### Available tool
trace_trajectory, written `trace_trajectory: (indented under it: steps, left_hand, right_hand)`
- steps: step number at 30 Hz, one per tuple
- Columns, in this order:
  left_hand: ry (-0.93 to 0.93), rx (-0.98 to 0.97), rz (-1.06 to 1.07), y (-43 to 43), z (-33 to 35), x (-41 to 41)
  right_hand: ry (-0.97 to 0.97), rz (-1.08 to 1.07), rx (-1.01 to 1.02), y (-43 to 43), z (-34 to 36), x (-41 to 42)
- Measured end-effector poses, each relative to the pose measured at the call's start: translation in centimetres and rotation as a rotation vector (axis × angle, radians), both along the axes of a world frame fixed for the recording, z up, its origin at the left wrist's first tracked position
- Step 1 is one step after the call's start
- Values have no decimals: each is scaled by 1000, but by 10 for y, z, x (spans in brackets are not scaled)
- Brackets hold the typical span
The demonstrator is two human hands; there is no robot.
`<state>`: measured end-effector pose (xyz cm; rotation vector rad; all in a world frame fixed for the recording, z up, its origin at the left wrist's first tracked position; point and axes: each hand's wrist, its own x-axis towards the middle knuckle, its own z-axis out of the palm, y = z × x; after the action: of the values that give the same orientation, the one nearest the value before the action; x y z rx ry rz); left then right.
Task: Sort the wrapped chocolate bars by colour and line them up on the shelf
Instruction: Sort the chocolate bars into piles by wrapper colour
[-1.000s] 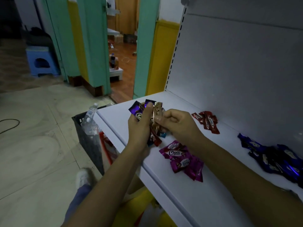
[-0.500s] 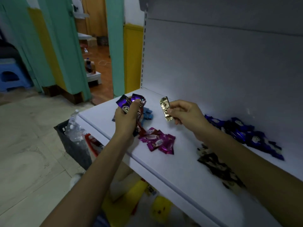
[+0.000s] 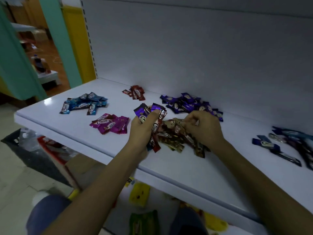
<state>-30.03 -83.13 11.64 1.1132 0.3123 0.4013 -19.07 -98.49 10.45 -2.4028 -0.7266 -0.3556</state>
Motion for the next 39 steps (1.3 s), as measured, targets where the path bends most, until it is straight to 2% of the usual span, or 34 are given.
trace_trajectory:
  steps: [2, 3, 6, 9, 12, 18, 23, 30, 34, 39]
  left_hand:
    - [-5, 20, -7, -2, -2, 1]
    - [-8, 30, -4, -2, -2, 1]
    - [-34, 77, -8, 0, -3, 1]
    - [-82, 171, -36, -1, -8, 1]
    - [-105, 189, -43, 0, -10, 2]
    - [-92, 161, -17, 1, -11, 3]
    - [-67, 206, 7, -2, -12, 1]
    - [-15, 172, 26, -3, -9, -3]
    - [-12, 203, 30, -2, -13, -1]
    - [0, 162, 24, 0, -13, 0]
  right_hand:
    - [-92, -25, 33, 2, -2, -3]
    - [-90, 6, 112, 5, 1, -8]
    - [120, 179, 387, 22, 15, -30]
    - [327, 271, 462, 38, 21, -40]
    - [435, 268, 542, 43, 25, -35]
    - [444, 247, 528, 52, 25, -28]
    - [469, 308, 387, 53, 42, -22]
    - [442, 228, 508, 56, 49, -21]
    - [501, 250, 495, 56, 52, -22]
    - [712, -86, 922, 34, 49, 17]
